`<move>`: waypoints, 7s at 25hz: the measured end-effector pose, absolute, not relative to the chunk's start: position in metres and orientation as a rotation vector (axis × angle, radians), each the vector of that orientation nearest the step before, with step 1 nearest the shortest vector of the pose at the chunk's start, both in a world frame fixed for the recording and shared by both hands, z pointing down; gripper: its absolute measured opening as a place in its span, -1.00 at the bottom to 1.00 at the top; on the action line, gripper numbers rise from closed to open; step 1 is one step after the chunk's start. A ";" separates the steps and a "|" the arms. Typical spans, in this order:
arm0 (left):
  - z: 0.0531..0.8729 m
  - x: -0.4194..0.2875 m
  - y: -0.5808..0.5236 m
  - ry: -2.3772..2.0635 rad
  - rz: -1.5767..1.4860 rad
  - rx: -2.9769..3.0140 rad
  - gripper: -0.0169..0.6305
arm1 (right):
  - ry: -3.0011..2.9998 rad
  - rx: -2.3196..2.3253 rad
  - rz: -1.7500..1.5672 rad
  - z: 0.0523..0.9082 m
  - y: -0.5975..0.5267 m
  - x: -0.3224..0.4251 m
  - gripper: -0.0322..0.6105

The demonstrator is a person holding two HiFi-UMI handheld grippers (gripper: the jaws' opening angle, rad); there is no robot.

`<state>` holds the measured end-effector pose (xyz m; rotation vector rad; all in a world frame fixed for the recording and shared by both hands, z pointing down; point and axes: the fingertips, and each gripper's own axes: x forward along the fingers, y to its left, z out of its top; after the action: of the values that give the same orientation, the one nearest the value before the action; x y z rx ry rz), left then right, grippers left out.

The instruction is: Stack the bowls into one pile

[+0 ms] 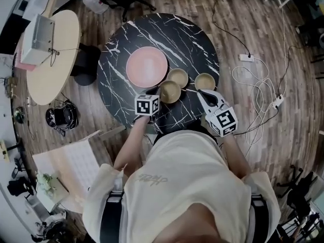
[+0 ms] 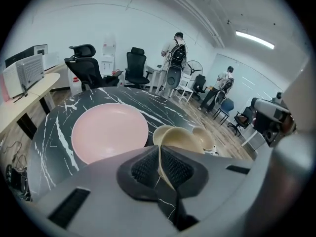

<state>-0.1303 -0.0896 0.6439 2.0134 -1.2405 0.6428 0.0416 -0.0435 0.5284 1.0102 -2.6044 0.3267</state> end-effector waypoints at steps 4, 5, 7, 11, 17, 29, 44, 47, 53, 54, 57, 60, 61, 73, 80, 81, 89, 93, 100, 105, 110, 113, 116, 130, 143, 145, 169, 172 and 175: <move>0.639 -0.110 -0.101 -1.208 0.650 2.043 -0.85 | -2.591 1.059 0.334 0.528 -0.044 0.061 -0.88; 0.638 -0.104 -0.105 -1.200 0.649 2.049 -0.85 | -2.584 1.073 0.338 0.527 -0.044 0.067 -0.88; 0.635 -0.092 -0.111 -1.183 0.647 2.061 -0.85 | -2.571 1.104 0.345 0.526 -0.046 0.078 -0.88; 0.632 -0.067 -0.121 -1.146 0.659 2.089 -0.85 | -2.550 1.164 0.363 0.532 -0.046 0.099 -0.88; 0.632 -0.023 -0.130 -1.076 0.678 2.131 -0.85 | -2.520 1.226 0.408 0.537 -0.045 0.126 -0.88; 0.639 0.040 -0.141 -0.982 0.704 2.158 -0.85 | -2.483 1.269 0.455 0.548 -0.052 0.165 -0.88; 0.679 0.071 -0.137 -0.924 0.775 2.105 -0.85 | -2.496 1.195 0.521 0.566 -0.061 0.170 -0.88; 0.685 0.074 -0.136 -0.920 0.799 2.105 -0.85 | -2.497 1.192 0.530 0.569 -0.063 0.173 -0.88; 0.694 0.076 -0.135 -0.907 0.848 2.114 -0.85 | -2.494 1.177 0.552 0.575 -0.065 0.175 -0.88; 0.696 0.076 -0.135 -0.905 0.854 2.112 -0.85 | -2.495 1.175 0.553 0.576 -0.066 0.174 -0.88; 0.699 0.075 -0.136 -0.906 0.856 2.113 -0.85 | -2.501 1.176 0.554 0.578 -0.069 0.173 -0.88; 0.697 0.077 -0.137 -0.894 0.858 2.144 -0.84 | -2.499 1.174 0.565 0.576 -0.071 0.172 -0.88; 0.696 0.078 -0.137 -0.888 0.866 2.161 -0.67 | -2.499 1.169 0.567 0.577 -0.071 0.171 -0.88; 0.670 0.050 -0.139 -0.989 0.834 2.206 -0.55 | -2.530 1.077 0.524 0.573 -0.073 0.147 -0.88; 0.643 0.000 -0.126 -1.107 0.732 2.170 -0.56 | -2.567 0.966 0.463 0.571 -0.073 0.113 -0.88; 0.639 -0.009 -0.124 -1.126 0.717 2.163 -0.56 | -2.570 0.954 0.453 0.568 -0.074 0.108 -0.88; 0.607 -0.071 -0.112 -1.281 0.597 2.128 -0.56 | -2.592 0.886 0.379 0.555 -0.075 0.072 -0.88; 0.604 -0.096 -0.101 -1.329 0.562 2.101 -0.57 | -2.589 0.858 0.350 0.549 -0.070 0.058 -0.88; 0.596 -0.127 -0.086 -1.397 0.516 2.072 -0.58 | -2.593 0.820 0.306 0.543 -0.067 0.038 -0.88; 0.588 -0.137 -0.082 -1.428 0.486 2.071 -0.58 | -2.600 0.789 0.278 0.540 -0.066 0.026 -0.88; 0.589 -0.138 -0.081 -1.429 0.481 2.067 -0.58 | -2.612 0.764 0.260 0.539 -0.067 0.014 -0.88; 0.596 -0.134 -0.080 -1.407 0.495 2.058 -0.58 | -2.610 0.759 0.258 0.540 -0.066 0.011 -0.88; 0.605 -0.129 -0.082 -1.377 0.512 2.049 -0.58 | -2.605 0.758 0.262 0.542 -0.065 0.011 -0.88; 0.654 -0.104 -0.111 -1.268 0.581 1.990 -0.59 | -2.530 0.812 0.369 0.568 -0.078 0.043 -0.88; 0.711 -0.095 -0.138 -1.215 0.630 1.859 -0.59 | -2.495 0.799 0.468 0.599 -0.095 0.063 -0.88; 0.716 -0.093 -0.139 -1.216 0.642 1.848 -0.59 | -2.488 0.782 0.478 0.604 -0.096 0.065 -0.88; 0.724 -0.086 -0.146 -1.233 0.630 1.774 -0.85 | -2.508 0.768 0.459 0.601 -0.115 0.073 -0.88; 0.714 -0.087 -0.145 -1.249 0.627 1.784 -0.85 | -2.514 0.771 0.452 0.599 -0.115 0.075 -0.88; 0.704 -0.089 -0.143 -1.256 0.629 1.796 -0.85 | -2.518 0.776 0.446 0.597 -0.112 0.077 -0.88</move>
<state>-0.0893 -0.1433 0.7043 1.7961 -1.2561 0.6288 0.0771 -0.1116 0.5972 0.7760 -2.5175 0.4459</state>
